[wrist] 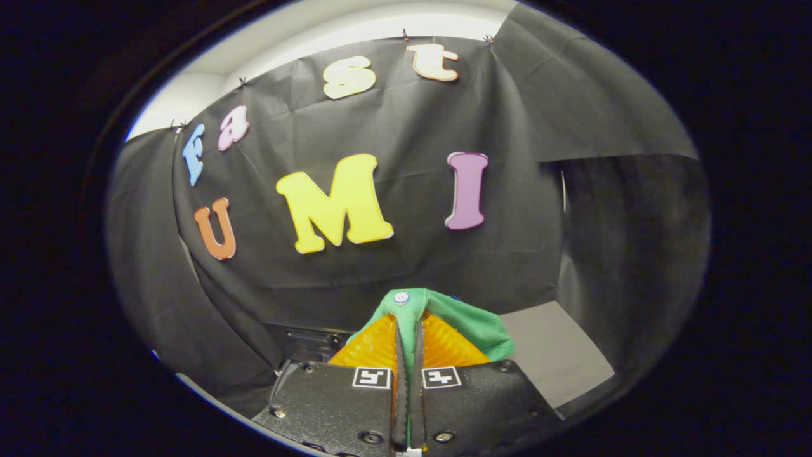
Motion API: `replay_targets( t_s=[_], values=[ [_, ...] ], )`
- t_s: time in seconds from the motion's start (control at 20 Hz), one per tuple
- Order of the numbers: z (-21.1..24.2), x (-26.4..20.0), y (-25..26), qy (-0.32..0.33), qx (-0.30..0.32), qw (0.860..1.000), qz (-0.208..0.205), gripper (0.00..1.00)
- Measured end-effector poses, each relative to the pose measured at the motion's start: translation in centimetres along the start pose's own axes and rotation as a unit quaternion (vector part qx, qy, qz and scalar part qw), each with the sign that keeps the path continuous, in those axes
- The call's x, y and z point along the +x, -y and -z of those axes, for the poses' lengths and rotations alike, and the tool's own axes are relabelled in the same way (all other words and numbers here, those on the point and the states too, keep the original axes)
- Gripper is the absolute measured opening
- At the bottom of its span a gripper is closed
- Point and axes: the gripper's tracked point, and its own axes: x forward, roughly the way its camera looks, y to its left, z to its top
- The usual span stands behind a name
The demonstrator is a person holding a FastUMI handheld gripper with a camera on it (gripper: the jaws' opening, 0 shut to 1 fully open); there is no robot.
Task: Put the clothes into the washing machine and then close the washing machine lid.
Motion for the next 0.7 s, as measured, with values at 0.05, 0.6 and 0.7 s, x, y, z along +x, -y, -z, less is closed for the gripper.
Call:
replay_targets(
  t_s=[0.05,0.6,0.7],
  values=[
    [-0.4,-0.4,-1.4,0.006,0.001,1.0,-0.01,0.05],
    [-0.1,1.1,-16.1,0.001,-0.022,0.995,-0.101,0.05],
    [1.5,2.0,-18.1,-0.012,-0.025,0.994,-0.108,0.05]
  ],
)
